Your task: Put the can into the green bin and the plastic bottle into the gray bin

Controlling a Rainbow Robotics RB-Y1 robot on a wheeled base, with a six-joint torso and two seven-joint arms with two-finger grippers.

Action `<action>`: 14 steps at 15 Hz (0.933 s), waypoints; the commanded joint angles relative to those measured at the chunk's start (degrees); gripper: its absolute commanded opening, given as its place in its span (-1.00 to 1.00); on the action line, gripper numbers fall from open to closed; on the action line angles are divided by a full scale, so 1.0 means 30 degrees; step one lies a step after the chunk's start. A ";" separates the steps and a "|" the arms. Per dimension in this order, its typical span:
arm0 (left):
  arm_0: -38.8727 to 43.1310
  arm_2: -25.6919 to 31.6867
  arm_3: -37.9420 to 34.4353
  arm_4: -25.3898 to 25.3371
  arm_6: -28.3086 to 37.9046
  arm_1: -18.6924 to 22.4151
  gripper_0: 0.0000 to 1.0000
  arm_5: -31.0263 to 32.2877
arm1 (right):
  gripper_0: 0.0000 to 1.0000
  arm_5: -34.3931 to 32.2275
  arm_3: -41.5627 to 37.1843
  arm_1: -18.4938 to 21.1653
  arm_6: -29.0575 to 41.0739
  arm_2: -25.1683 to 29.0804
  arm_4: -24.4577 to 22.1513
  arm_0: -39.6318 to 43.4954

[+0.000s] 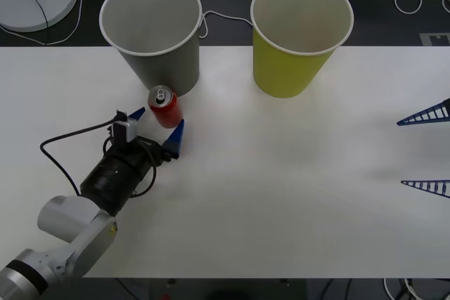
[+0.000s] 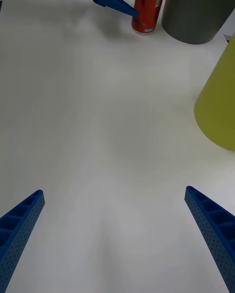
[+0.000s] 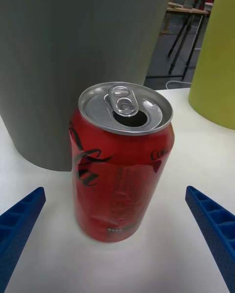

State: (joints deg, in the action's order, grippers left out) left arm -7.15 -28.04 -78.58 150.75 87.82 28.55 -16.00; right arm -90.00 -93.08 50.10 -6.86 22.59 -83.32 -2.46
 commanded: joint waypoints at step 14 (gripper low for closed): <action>-0.2716 0.0061 0.2902 -0.0357 -0.0564 -0.1108 1.00 0.0002 | 1.00 0.0000 0.0000 0.0000 0.0000 0.0000 0.0001 0.0000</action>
State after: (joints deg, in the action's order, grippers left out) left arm -15.10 -27.88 -70.04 149.75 86.14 25.29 -16.01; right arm -90.00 -93.08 50.10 -6.86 22.59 -83.32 -2.46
